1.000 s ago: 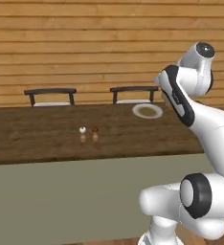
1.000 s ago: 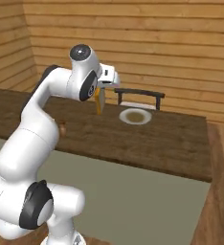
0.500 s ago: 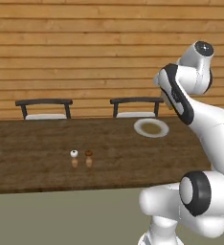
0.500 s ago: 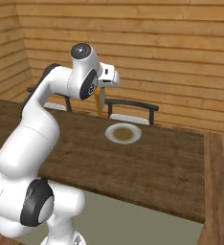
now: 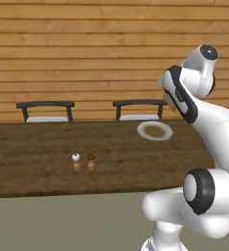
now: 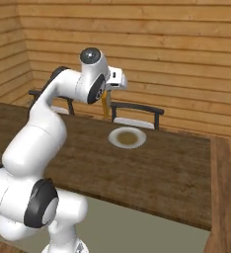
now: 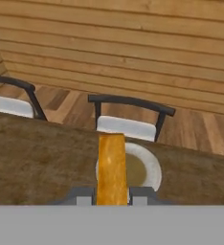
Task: Start the toaster. Once the lever pops up, take the bread to the plate on the dining counter.
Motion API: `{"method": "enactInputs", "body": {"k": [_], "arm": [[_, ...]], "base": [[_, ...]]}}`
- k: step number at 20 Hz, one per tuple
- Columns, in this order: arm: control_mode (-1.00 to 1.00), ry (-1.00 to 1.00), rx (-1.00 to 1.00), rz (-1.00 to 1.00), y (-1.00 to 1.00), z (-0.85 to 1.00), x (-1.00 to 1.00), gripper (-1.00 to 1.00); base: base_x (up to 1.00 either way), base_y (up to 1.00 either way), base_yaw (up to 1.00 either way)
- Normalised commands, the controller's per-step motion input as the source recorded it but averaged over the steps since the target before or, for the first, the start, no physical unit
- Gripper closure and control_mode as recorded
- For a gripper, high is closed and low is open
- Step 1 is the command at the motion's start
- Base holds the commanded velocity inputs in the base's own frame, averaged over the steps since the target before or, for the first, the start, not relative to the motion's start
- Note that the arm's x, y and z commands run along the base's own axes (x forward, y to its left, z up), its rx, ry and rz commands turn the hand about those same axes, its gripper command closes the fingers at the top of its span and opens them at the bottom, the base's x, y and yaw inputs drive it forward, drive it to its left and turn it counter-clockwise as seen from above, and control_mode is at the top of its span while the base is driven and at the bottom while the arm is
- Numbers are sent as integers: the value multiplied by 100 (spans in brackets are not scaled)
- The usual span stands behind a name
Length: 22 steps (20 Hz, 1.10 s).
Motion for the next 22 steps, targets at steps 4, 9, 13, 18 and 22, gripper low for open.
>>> {"method": "enactInputs", "body": {"k": [4,9,13,18,22], "arm": [[-100,6,3,22,-59,-28,100,100],[-100,26,4,14,-35,-28,100,100],[-100,45,3,6,-6,-29,100,100],[-100,29,11,9,-5,-21,88,100],[-100,14,19,12,-14,-36,14,100]], "base": [[0,0,0],[0,0,0],[0,0,0],[0,0,0],[0,0,0]]}}
